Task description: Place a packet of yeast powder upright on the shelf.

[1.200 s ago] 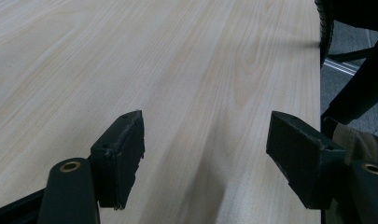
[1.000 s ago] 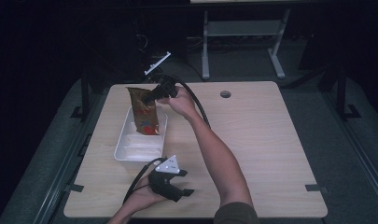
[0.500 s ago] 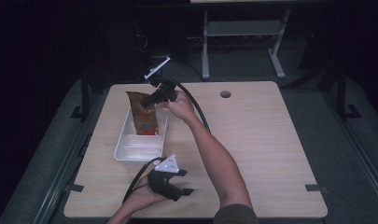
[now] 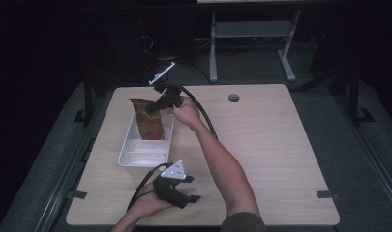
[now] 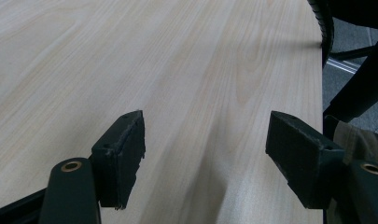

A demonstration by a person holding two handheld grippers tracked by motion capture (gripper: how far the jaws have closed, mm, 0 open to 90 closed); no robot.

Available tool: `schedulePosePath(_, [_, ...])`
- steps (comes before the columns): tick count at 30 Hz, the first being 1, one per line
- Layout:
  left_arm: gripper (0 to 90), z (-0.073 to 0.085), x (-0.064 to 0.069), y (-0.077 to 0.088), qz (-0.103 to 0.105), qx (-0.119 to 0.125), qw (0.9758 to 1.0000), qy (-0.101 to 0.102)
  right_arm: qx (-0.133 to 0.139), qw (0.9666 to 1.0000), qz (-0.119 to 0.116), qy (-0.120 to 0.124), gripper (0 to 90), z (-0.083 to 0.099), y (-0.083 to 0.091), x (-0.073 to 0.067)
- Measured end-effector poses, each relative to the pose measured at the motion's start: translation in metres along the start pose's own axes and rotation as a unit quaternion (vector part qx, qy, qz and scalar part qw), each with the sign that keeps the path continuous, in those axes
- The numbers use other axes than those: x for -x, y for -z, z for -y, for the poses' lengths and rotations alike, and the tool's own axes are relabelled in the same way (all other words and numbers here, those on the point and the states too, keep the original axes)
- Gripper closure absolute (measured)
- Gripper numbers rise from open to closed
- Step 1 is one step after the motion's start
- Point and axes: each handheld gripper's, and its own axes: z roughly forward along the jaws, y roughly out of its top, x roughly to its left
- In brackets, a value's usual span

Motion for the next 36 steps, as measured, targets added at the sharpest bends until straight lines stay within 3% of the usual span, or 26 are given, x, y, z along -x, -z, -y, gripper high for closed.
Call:
schedulePosePath(14, [27.8,0.0,0.0,0.0,-0.001,0.002,1.0,0.0,-0.004,0.9998,-0.006,-0.017,78.1,0.006,-0.006,0.006])
schedulePosePath(36, [27.6,0.0,-0.001,0.0,-0.003,0.002,1.0,0.001,-0.003,0.9994,-0.003,-0.034,66.7,0.013,-0.005,0.011])
